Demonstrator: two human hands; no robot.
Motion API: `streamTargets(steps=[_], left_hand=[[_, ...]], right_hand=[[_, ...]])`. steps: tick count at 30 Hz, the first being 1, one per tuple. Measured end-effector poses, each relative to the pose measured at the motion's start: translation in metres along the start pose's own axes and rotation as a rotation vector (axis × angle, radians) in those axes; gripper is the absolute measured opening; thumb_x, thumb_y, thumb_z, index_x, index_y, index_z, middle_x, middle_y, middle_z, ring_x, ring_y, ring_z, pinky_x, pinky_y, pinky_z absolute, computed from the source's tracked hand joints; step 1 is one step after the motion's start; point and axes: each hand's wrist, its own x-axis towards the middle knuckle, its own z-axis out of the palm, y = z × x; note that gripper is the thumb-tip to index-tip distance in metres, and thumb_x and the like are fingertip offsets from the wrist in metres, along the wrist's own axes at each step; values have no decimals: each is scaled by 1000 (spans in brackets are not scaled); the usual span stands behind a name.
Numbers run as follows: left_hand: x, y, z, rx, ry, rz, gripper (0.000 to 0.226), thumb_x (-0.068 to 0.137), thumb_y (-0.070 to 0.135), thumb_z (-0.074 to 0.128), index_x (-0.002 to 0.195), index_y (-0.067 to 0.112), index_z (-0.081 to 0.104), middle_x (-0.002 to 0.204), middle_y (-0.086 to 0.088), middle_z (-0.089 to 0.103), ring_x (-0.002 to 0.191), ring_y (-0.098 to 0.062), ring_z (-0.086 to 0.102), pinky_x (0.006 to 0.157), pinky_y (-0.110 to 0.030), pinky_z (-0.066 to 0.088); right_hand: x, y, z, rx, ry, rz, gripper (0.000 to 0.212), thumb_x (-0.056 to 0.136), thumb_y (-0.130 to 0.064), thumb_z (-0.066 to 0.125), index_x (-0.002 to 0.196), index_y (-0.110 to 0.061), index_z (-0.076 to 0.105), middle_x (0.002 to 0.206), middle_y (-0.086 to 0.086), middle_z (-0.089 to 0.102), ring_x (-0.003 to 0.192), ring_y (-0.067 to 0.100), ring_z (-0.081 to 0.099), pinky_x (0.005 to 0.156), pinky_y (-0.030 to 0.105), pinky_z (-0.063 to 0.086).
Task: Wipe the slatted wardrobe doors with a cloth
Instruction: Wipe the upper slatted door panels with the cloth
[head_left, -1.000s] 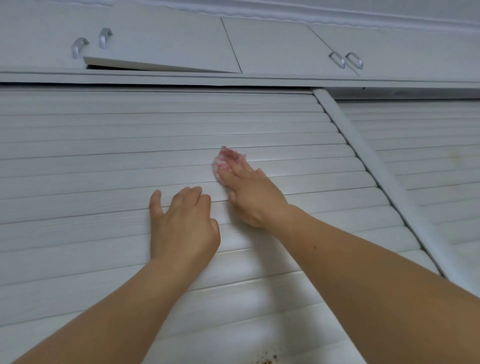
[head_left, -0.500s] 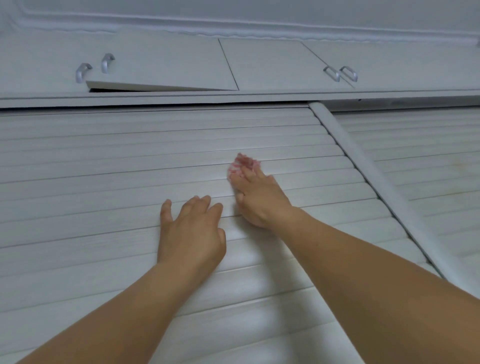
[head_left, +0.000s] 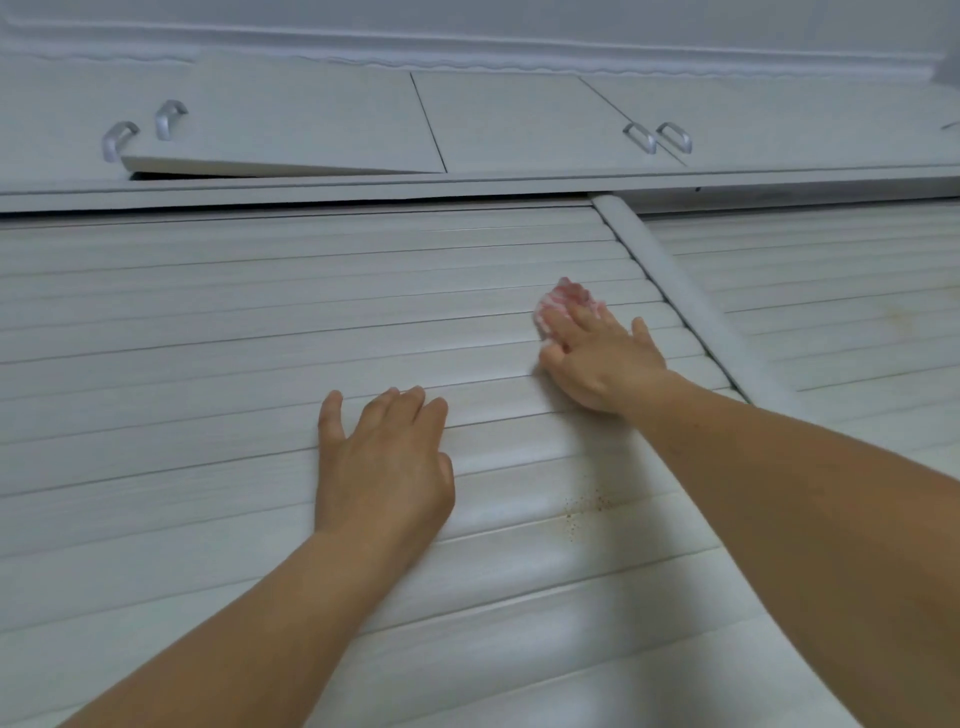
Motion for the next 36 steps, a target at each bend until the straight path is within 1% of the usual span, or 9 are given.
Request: streamTargets(steps=[7,14,17,21,24,26,30,33,36], left_hand=[[-1,1,1,12,11,6,50,94,24,29,144,29,23,153,9,20,141,-10,14,112,-49,-8],[-6,4,1,-32,-31,-36,54,94,23,27,146,26,15,156,7,10,143,-10,4,111,-51,-7],[-12,5,-1,-46,-55,-35,54,94,24,27,147,26,14,156,7,7,143,-10,1,112,-52,-8],[-25,10,0,-57,-74,-11,55,92,26,22,147,25,15,156,8,6,143,-10,0,112,-50,-10],[-31,14,1,-76,-62,-22,65,81,29,13,146,25,18,155,9,10,143,-9,4,111,-49,-9],[-33,17,2,-90,-67,-24,60,86,30,19,146,25,18,155,9,11,143,-9,5,112,-49,-6],[-37,20,4,-110,-76,-39,60,88,28,22,147,25,15,156,9,10,143,-9,3,111,-52,-4],[-38,21,5,-114,-89,-52,59,91,25,29,147,25,11,156,10,4,143,-8,-2,111,-53,-5],[-39,23,5,-114,-89,-52,58,92,24,29,147,23,11,156,9,3,143,-9,-3,111,-53,-6]], right_hand=[[-16,70,-1,10,10,218,58,96,-40,19,151,-30,5,159,-7,-4,146,18,-1,116,47,2],[-40,55,12,78,82,289,58,98,-34,18,152,-18,5,160,2,0,146,23,-1,116,44,0],[-55,37,21,65,126,242,56,99,-32,19,152,-15,9,159,5,3,146,24,-5,116,44,1],[-71,1,27,93,102,123,55,99,-31,21,152,-20,8,160,0,-1,145,21,-10,116,43,-2],[-78,-37,30,120,52,-58,56,99,-29,24,152,-24,8,159,-4,-3,145,19,-12,116,41,-4],[-82,-56,31,126,13,-195,55,99,-28,27,151,-26,11,159,-5,-3,145,17,-12,115,40,-5],[-92,-54,30,166,15,-384,49,98,-28,28,147,-31,28,158,-9,13,145,12,1,115,38,1],[-96,-35,26,195,44,-371,46,98,-22,34,143,-28,38,154,-10,25,143,12,14,114,40,11],[-97,-13,22,246,101,-321,48,93,-28,31,138,-22,47,149,-5,37,138,17,29,112,45,22]])
